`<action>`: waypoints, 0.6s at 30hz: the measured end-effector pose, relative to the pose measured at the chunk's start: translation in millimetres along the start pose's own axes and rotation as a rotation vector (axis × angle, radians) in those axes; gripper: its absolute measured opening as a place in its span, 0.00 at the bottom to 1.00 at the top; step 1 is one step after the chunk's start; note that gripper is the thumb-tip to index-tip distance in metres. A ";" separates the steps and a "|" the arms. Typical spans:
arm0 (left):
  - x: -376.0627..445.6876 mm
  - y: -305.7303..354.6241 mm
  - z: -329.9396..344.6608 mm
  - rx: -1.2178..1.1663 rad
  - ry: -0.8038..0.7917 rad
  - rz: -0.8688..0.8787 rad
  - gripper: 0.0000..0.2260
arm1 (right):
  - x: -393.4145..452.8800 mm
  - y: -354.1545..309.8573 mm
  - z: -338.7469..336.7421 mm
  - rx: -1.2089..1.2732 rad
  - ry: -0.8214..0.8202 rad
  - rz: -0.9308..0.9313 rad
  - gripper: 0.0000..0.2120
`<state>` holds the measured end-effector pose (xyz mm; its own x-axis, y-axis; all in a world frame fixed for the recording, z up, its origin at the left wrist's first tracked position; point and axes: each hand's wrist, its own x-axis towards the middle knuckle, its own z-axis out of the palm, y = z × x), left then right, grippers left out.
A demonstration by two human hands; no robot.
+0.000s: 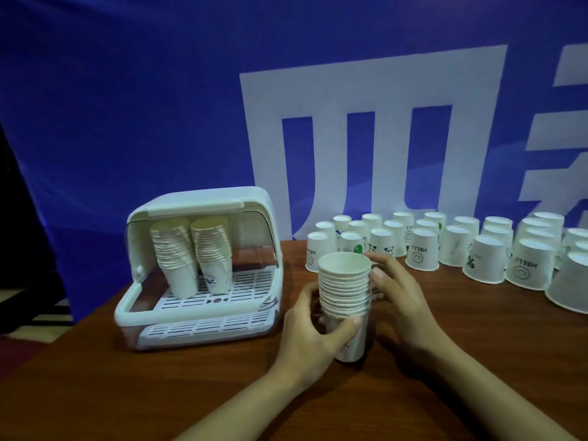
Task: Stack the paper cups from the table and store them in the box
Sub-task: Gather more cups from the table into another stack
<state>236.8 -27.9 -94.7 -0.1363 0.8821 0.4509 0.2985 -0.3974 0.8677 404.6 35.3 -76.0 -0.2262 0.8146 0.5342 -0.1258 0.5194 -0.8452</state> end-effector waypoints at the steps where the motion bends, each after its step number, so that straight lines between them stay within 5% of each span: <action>1: 0.0 -1.8 -0.1 0.017 0.013 0.002 0.28 | 0.8 -0.5 -1.9 -0.023 0.022 -0.006 0.15; 9: 17.3 -12.7 17.0 0.158 0.092 -0.092 0.34 | 9.5 36.1 -38.2 -0.536 0.216 0.137 0.09; 14: 17.0 -18.3 18.3 0.191 0.097 -0.054 0.32 | 46.4 65.2 -57.9 -1.036 0.229 0.073 0.22; 18: 21.1 -23.6 17.7 0.135 0.069 -0.083 0.29 | 83.5 77.2 -64.8 -1.280 0.060 0.035 0.37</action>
<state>243.6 4.6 -109.3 -0.2294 0.8891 0.3960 0.4073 -0.2819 0.8687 438.6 160.2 -95.7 -0.1625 0.8257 0.5401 0.9013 0.3470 -0.2594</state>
